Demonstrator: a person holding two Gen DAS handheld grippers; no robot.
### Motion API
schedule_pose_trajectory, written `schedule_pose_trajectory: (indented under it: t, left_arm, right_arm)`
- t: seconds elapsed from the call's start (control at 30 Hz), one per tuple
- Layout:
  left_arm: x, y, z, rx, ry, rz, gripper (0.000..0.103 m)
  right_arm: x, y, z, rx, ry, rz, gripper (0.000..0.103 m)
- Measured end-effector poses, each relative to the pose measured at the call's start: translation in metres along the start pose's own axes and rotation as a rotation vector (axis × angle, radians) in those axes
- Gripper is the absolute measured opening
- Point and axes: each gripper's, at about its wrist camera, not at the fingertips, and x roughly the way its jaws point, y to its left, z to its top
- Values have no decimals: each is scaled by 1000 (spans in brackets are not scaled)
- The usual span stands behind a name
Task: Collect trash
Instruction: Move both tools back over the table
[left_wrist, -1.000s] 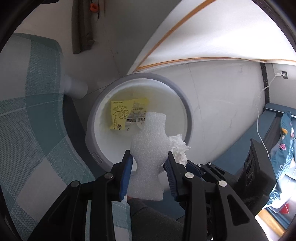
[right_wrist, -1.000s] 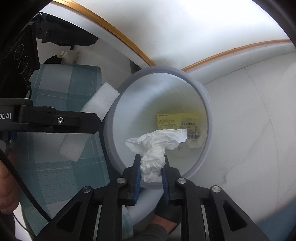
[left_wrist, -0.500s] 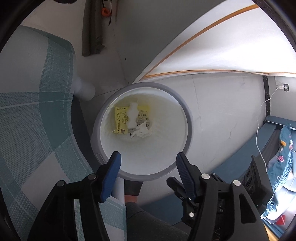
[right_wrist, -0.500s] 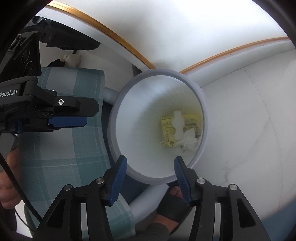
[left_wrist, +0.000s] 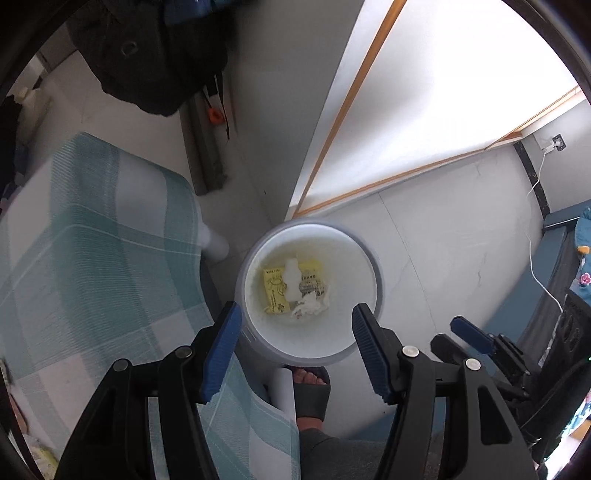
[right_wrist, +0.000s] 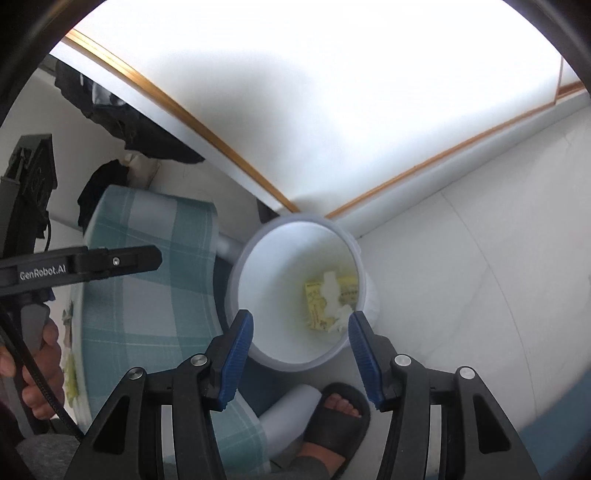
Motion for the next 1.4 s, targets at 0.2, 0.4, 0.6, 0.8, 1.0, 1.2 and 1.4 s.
schedule_pose_trajectory:
  t: [0.2, 0.4, 0.6, 0.8, 1.0, 1.2, 1.4]
  left_arm:
    - [-60, 7, -15, 1, -168, 49, 58]
    - [-112, 17, -33, -23, -309, 87, 59]
    - [-162, 41, -42, -85, -431, 137, 60]
    - [-203, 77, -70, -140, -558, 186, 78]
    - [-241, 115, -110, -220, -676, 205, 89]
    - [-266, 151, -148, -270, -779, 233, 96]
    - [-273, 190, -187, -344, -828, 295, 96]
  right_arm:
    - [-62, 37, 9, -139, -191, -166, 54]
    - [-119, 85, 9, -243, -350, -203, 60]
    - [-162, 131, 1, -319, -497, -216, 65]
    - [-189, 174, -14, -354, -608, -164, 76]
    - [-196, 222, -30, -423, -669, -114, 85]
    - [-195, 274, -53, -504, -696, -42, 92]
    - [-183, 315, -74, -565, -680, 69, 94]
